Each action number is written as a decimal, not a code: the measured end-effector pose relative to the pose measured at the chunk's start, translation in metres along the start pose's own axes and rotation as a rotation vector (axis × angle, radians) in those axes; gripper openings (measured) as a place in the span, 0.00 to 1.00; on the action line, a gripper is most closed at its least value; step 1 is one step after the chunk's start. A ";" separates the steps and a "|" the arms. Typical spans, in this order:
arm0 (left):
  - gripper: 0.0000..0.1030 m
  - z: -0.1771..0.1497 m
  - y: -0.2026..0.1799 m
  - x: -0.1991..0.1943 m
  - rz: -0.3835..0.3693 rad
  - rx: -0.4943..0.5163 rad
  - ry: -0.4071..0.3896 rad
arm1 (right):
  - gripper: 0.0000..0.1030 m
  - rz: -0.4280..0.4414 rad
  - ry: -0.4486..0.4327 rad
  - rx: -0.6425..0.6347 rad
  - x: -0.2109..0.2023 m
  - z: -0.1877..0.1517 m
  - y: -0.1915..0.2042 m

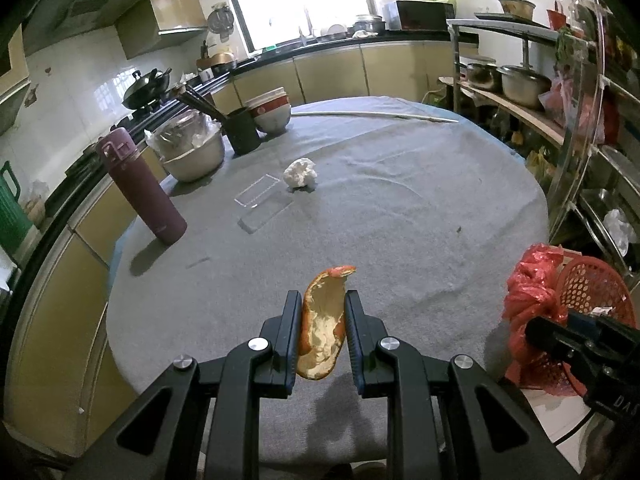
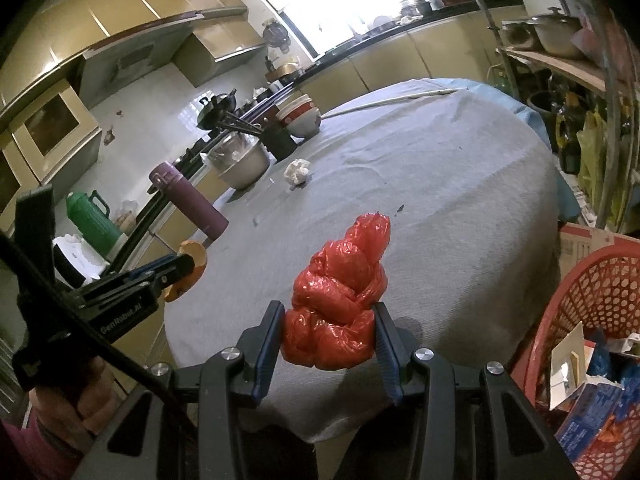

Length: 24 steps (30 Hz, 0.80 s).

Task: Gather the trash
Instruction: 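Hold the orange peel with the left tool while the right tool holds the red bag by the basket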

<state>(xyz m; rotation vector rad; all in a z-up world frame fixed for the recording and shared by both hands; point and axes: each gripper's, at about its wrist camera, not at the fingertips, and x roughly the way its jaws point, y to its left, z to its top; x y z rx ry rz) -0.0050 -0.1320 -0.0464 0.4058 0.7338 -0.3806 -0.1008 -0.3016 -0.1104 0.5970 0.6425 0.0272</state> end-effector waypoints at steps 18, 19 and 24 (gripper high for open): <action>0.22 0.002 -0.019 0.008 -0.004 0.048 0.011 | 0.45 -0.007 -0.009 0.052 -0.001 0.003 -0.017; 0.22 0.002 -0.019 0.008 -0.003 0.048 0.011 | 0.45 -0.006 -0.007 0.054 0.000 0.003 -0.018; 0.22 0.002 -0.020 0.010 0.000 0.044 0.017 | 0.45 -0.002 0.001 0.059 0.001 0.003 -0.019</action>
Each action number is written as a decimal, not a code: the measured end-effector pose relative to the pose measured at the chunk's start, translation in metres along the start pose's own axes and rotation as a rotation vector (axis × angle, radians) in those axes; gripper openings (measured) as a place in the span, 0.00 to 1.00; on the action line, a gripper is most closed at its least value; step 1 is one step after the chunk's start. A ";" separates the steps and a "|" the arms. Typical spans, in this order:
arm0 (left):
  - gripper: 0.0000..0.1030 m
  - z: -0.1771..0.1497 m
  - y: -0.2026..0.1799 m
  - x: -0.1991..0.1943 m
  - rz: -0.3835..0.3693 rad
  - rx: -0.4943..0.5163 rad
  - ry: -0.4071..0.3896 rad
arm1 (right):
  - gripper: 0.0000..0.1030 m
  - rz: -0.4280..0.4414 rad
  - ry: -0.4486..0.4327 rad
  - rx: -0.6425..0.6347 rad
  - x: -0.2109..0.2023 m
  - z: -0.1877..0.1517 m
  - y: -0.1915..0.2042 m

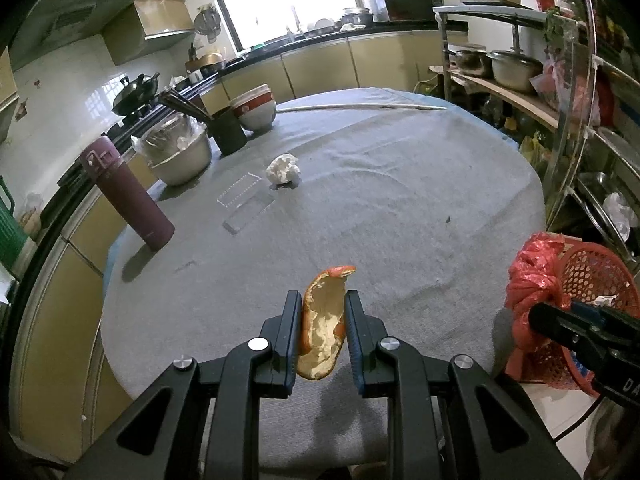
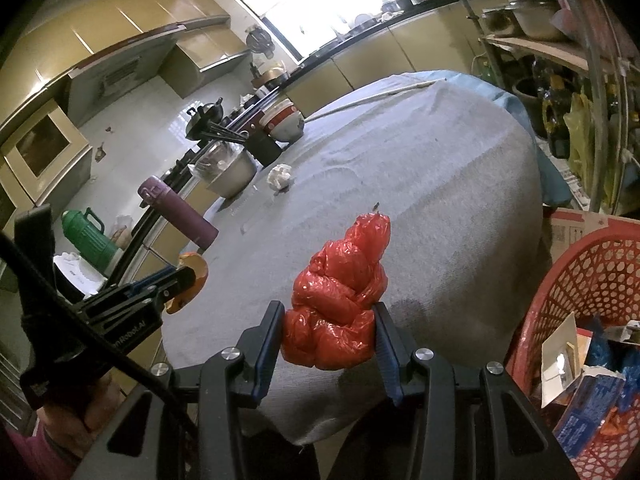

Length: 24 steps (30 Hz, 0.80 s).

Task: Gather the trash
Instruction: 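Hold the orange peel with the left tool while the right tool holds the red bag by the basket, then carry the peel and red bag over the red basket and open both tools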

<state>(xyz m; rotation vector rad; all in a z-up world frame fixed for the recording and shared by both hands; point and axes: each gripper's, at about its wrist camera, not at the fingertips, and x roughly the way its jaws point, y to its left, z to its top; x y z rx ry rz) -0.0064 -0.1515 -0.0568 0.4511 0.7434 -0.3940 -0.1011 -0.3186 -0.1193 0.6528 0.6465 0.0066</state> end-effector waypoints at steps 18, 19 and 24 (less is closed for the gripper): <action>0.22 0.002 -0.011 -0.008 0.008 0.024 -0.018 | 0.45 0.000 -0.039 0.025 -0.015 0.002 -0.010; 0.22 0.002 -0.012 -0.009 0.009 0.026 -0.020 | 0.45 -0.001 -0.043 0.026 -0.017 0.002 -0.010; 0.22 0.006 -0.018 -0.013 0.006 0.035 -0.029 | 0.45 -0.005 -0.056 0.032 -0.023 0.003 -0.014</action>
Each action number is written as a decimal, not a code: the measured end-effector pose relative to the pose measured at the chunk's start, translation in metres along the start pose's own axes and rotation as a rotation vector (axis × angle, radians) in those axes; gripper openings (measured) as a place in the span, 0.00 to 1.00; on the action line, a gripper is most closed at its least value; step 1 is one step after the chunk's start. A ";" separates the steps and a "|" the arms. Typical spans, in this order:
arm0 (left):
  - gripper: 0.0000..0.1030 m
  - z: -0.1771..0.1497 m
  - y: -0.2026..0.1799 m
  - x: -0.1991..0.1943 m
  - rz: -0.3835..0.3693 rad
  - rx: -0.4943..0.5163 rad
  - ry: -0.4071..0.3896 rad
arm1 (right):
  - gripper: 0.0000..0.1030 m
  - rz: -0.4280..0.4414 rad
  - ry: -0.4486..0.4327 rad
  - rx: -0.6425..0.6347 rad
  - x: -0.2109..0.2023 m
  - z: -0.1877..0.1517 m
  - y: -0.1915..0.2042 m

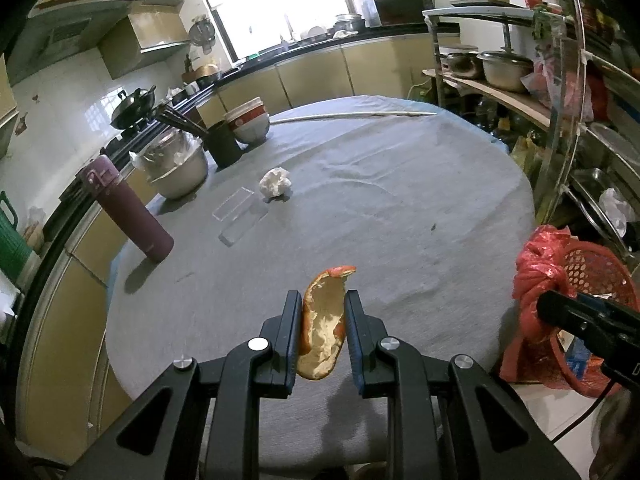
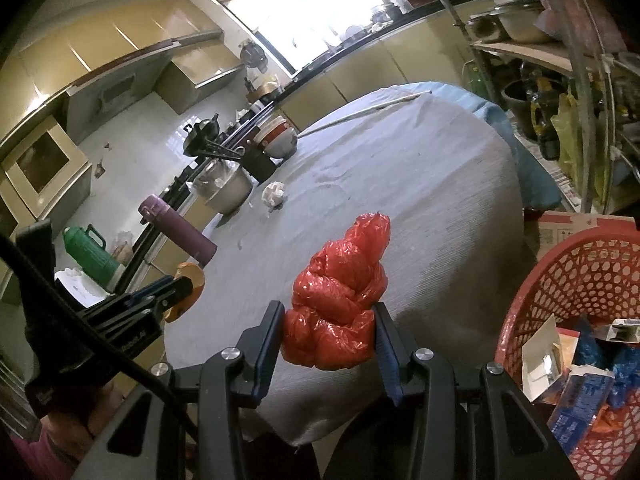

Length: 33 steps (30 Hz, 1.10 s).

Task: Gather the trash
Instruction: 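Carry the peel and red bag over the red basket and open both tools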

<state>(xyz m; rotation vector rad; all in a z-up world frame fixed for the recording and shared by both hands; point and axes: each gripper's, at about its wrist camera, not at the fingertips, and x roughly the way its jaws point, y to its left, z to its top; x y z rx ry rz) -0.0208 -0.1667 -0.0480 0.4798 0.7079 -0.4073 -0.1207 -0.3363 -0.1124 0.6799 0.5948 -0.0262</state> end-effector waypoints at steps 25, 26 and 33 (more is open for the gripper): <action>0.22 0.066 -0.125 -0.049 -0.230 0.228 -0.150 | 0.45 -0.264 -0.195 0.152 -0.143 0.009 -0.076; 0.22 0.067 -0.132 -0.051 -0.240 0.242 -0.154 | 0.45 -0.271 -0.195 0.161 -0.147 0.007 -0.079; 0.22 0.063 -0.174 -0.060 -0.319 0.320 -0.161 | 0.45 -0.319 -0.198 0.231 -0.171 -0.009 -0.105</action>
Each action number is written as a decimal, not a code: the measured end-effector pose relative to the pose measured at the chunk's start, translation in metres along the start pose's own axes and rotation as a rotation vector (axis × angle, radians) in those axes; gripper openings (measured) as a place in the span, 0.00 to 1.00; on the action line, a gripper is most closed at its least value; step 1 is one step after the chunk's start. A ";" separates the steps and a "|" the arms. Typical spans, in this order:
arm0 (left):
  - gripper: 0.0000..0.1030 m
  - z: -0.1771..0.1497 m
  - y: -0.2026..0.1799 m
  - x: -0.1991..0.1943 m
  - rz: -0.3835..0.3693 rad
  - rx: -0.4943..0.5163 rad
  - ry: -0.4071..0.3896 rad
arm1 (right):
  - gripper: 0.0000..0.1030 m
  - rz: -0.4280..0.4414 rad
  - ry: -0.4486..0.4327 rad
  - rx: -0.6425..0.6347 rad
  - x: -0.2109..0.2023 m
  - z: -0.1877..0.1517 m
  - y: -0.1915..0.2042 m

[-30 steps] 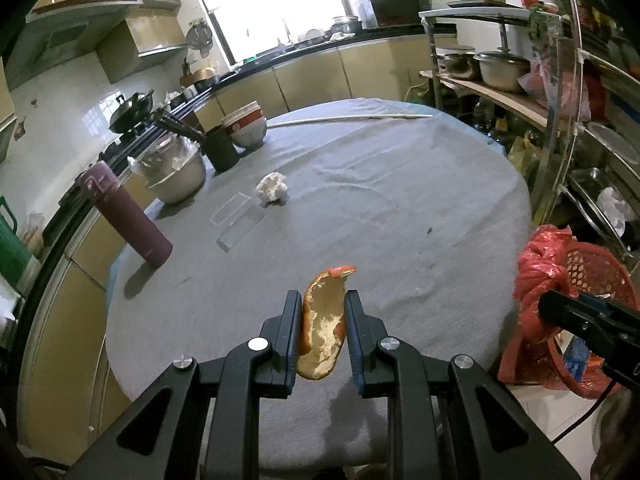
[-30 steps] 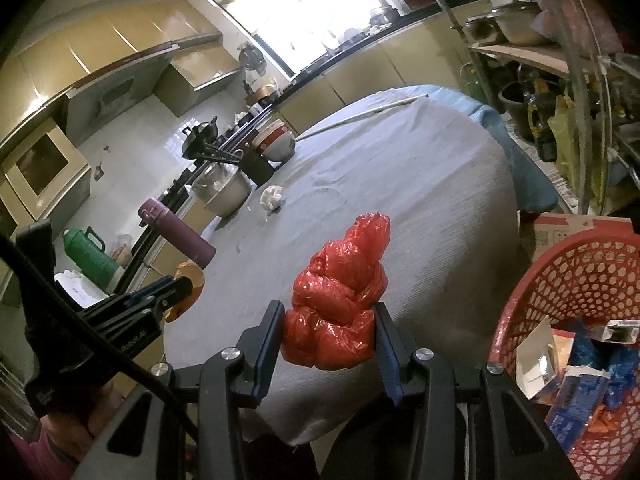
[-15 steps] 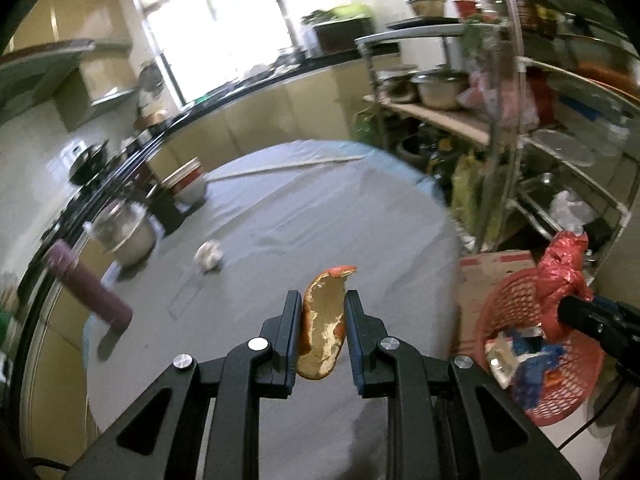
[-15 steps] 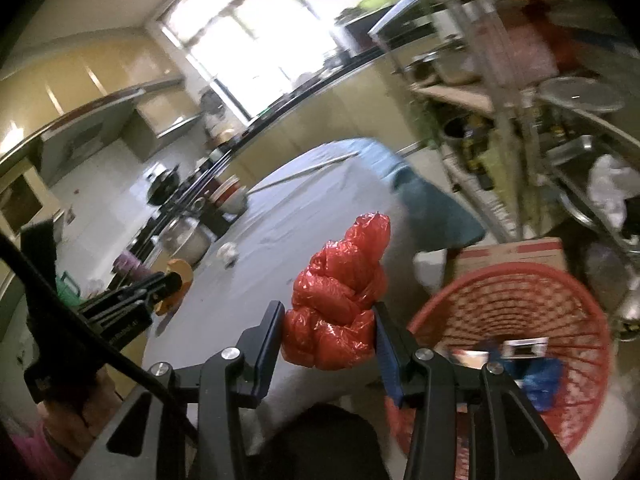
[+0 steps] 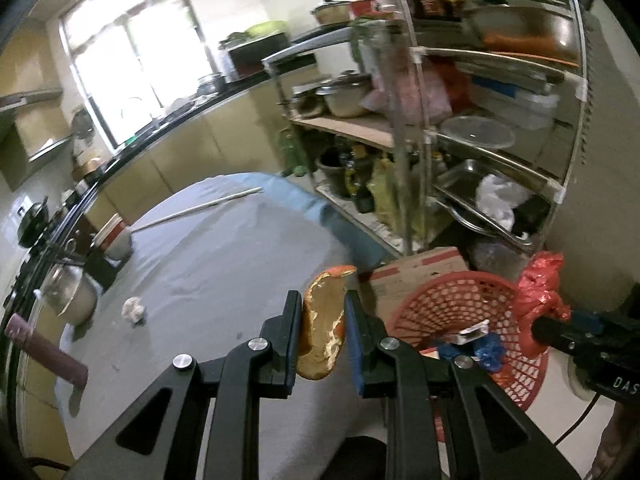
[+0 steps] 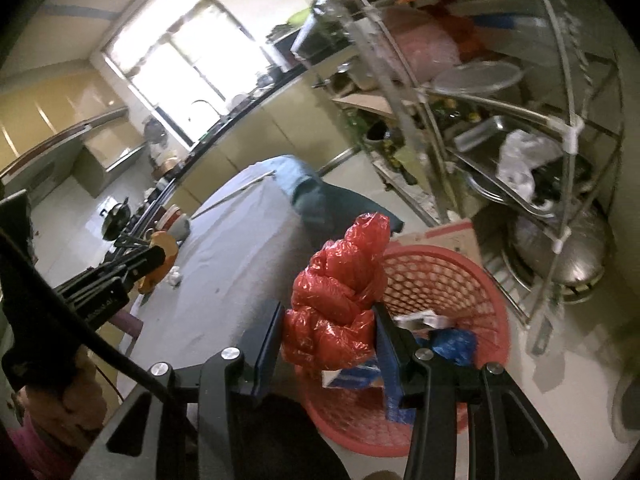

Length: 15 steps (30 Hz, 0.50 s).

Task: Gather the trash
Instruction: 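Carry the peel and red bag over the red basket and open both tools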

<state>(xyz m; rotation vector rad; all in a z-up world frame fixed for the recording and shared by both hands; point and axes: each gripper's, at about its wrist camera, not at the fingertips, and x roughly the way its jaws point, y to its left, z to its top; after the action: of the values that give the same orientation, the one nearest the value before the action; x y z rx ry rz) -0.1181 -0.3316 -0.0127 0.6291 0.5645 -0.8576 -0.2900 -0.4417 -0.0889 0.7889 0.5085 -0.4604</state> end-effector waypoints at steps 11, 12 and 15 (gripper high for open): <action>0.22 0.003 -0.033 0.017 -0.063 0.039 0.042 | 0.45 -0.027 0.022 0.042 -0.006 -0.003 -0.023; 0.22 0.003 -0.035 0.020 -0.071 0.040 0.050 | 0.45 -0.032 0.030 0.043 -0.005 -0.004 -0.025; 0.22 0.000 -0.042 0.028 -0.104 0.047 0.074 | 0.45 -0.037 0.042 0.049 -0.004 -0.007 -0.029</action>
<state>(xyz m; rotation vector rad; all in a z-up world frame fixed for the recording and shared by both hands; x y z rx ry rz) -0.1372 -0.3672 -0.0430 0.6813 0.6494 -0.9506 -0.3113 -0.4537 -0.1073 0.8389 0.5532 -0.4930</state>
